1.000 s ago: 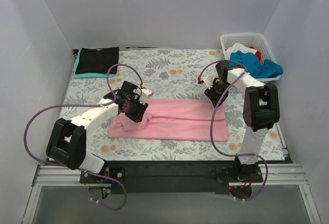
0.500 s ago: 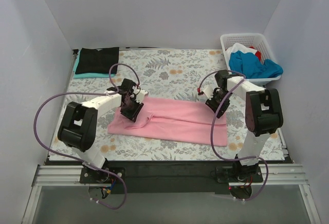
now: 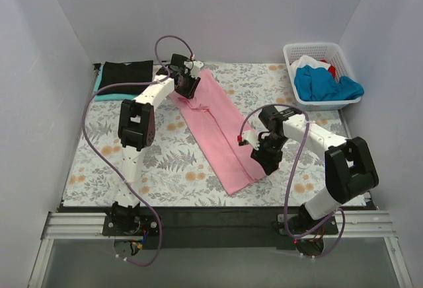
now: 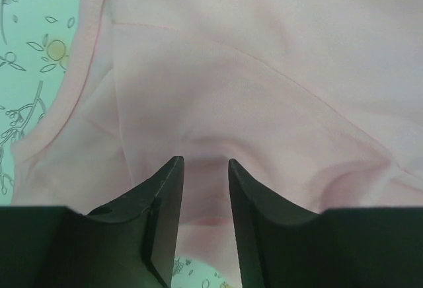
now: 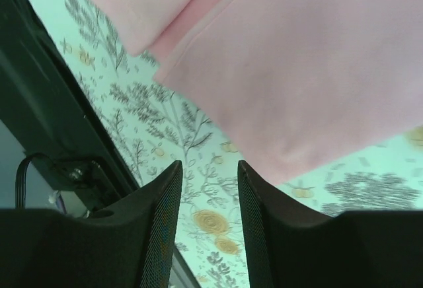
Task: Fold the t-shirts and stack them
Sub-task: Fold the tshirt
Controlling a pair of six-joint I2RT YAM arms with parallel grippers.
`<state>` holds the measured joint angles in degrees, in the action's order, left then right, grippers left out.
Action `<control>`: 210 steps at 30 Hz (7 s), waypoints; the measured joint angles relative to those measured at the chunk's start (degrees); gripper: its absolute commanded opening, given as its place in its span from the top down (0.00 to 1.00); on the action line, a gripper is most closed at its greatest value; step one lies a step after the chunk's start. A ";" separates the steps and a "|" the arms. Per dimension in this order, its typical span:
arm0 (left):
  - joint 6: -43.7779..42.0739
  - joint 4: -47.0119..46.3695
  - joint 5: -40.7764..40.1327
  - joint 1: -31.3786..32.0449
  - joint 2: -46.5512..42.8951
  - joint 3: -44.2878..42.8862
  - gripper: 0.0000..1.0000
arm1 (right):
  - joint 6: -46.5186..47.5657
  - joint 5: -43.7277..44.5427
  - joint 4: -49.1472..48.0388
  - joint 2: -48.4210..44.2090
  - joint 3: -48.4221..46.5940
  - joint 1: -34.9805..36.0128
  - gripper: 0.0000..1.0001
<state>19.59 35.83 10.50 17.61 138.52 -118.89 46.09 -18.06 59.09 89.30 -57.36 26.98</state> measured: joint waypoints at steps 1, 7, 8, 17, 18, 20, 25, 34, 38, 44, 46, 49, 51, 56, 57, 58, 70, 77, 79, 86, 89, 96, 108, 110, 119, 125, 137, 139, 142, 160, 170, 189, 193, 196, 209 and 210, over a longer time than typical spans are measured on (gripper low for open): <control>0.66 -0.17 0.48 -0.13 -0.52 -0.04 0.67 | -0.48 -0.52 0.33 0.07 -2.21 -0.04 0.54; 4.61 -3.02 3.39 -0.28 -10.05 10.01 0.66 | -2.45 -1.40 -1.79 4.55 -10.19 -0.39 0.57; 5.40 -3.39 4.00 -0.28 -12.00 12.20 0.66 | -2.67 -1.31 -2.34 5.92 -10.27 -0.39 0.58; 12.70 -5.03 9.16 -0.28 -20.79 27.19 0.68 | -4.83 -0.26 -5.90 15.32 -9.25 1.81 0.60; 13.14 -4.98 9.29 -0.28 -20.79 28.28 0.67 | -5.29 -0.22 -5.90 15.30 -9.16 2.67 0.61; 13.79 -4.61 9.42 -0.28 -20.79 30.08 0.68 | -5.97 -0.55 -6.05 15.23 -8.79 4.94 0.60; 14.34 -4.48 9.46 -0.28 -20.79 30.93 0.68 | -9.09 -3.87 -6.08 15.17 -7.72 12.70 0.60; 15.08 -4.31 10.25 -0.28 -20.81 30.93 0.68 | -14.99 -16.28 -5.49 19.21 -14.60 24.61 0.51; 15.61 -4.13 11.65 -0.28 -20.98 30.93 0.68 | -15.93 -18.64 -4.85 19.06 -22.84 19.93 0.50; 17.68 -4.35 13.07 -0.28 -21.09 31.80 0.69 | -18.27 -15.28 -5.70 21.94 -38.40 7.19 0.54; 18.43 -4.59 13.31 -0.28 -21.09 32.59 0.69 | -19.69 -13.42 -6.86 24.52 -42.29 4.48 0.55; 19.47 -4.92 13.49 -0.28 -21.31 34.53 0.69 | -21.94 -9.66 -8.94 28.81 -45.40 2.36 0.58; 20.00 -4.83 13.49 -0.28 -21.77 36.33 0.69 | -22.97 -7.30 -10.03 31.43 -45.86 2.25 0.58; 20.31 -4.35 13.05 -0.28 -22.47 38.80 0.71 | -24.65 -2.58 -12.20 36.37 -45.88 2.91 0.59; 20.31 -4.37 13.00 -0.28 -22.47 38.82 0.71 | -24.98 -1.86 -12.92 36.83 -45.70 3.04 0.59; 20.31 -4.44 12.92 -0.31 -22.47 38.82 0.71 | -25.27 -1.25 -13.94 37.07 -45.27 3.08 0.59; 20.44 -5.42 13.05 -2.67 -13.94 26.99 0.73 | -29.73 0.24 -19.19 42.99 -51.39 -0.85 0.59; 21.16 -6.34 13.73 -3.89 -7.93 18.25 0.73 | -30.29 0.83 -21.70 49.99 -62.38 -2.97 0.58; 21.18 -6.25 13.53 -4.04 -6.19 15.47 0.73 | -30.51 0.81 -22.16 51.15 -64.15 -3.32 0.57; 20.98 -6.05 12.37 -4.37 -2.08 8.46 0.71 | -31.15 -0.50 -22.69 51.74 -65.11 -3.56 0.45; 20.65 -5.77 12.41 -4.37 -2.03 8.22 0.67 | -30.91 -0.50 -22.64 51.58 -65.11 -3.56 0.37; 18.16 -6.01 16.13 -4.57 -13.18 17.20 0.20 | -25.94 0.42 -20.50 41.72 -63.32 -3.39 0.15; -1.81 -8.72 29.64 -5.01 -57.13 37.59 0.14 | -13.79 -13.92 -29.44 -3.34 -39.41 -2.51 0.02; -7.43 -6.16 32.28 -4.74 -60.46 45.07 0.14 | -11.52 -14.97 -29.14 -6.80 -31.91 -0.39 0.03; -27.30 -3.67 32.87 1.75 -71.76 80.15 0.38 | 0.94 -8.35 -27.30 -8.44 3.58 17.84 0.27; -32.28 -11.45 29.99 6.69 -70.53 84.54 0.44 | 5.77 -3.82 -32.44 -8.52 9.62 19.54 0.42; -37.07 -20.55 24.76 8.41 -64.83 89.05 0.47 | 9.31 1.14 -40.85 -4.83 14.27 20.39 0.47; -37.11 -21.51 24.06 8.70 -63.14 89.29 0.50 | 9.64 1.42 -42.38 -4.44 14.43 20.41 0.51; -37.18 -23.80 24.50 9.07 -61.53 89.15 0.56 | 9.88 1.51 -44.17 -3.89 14.67 20.46 0.61; -36.37 -11.13 26.32 15.06 -74.20 88.67 1.00 | 6.25 2.01 -35.93 -14.64 16.22 27.52 0.99; -33.53 -4.52 28.61 8.81 -67.67 73.44 1.00 | 8.39 -0.22 -29.38 -12.81 5.77 19.96 0.99; -39.39 -5.99 33.40 -3.41 -32.98 38.58 1.00 | 20.09 -5.38 -27.52 13.35 -25.22 3.48 0.99; -39.95 -7.13 33.42 -4.59 -26.34 34.05 1.00 | 21.75 -6.05 -27.56 20.65 -32.02 1.79 0.99; -39.98 -8.87 33.09 -5.33 -21.94 32.81 1.00 | 22.34 -6.14 -27.52 26.08 -35.95 0.90 0.99; -39.82 -13.70 32.15 -5.88 -13.90 28.85 1.00 | 23.23 -5.88 -27.52 36.33 -41.70 -0.68 0.99; -39.85 -13.70 32.15 -5.88 -13.90 28.85 1.00 | 23.23 -5.90 -27.56 36.33 -41.77 -0.72 0.99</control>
<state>-20.25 22.13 42.65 11.73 124.62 -90.04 69.32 -23.97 31.53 125.62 -99.13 26.26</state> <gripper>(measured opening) 0.031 0.023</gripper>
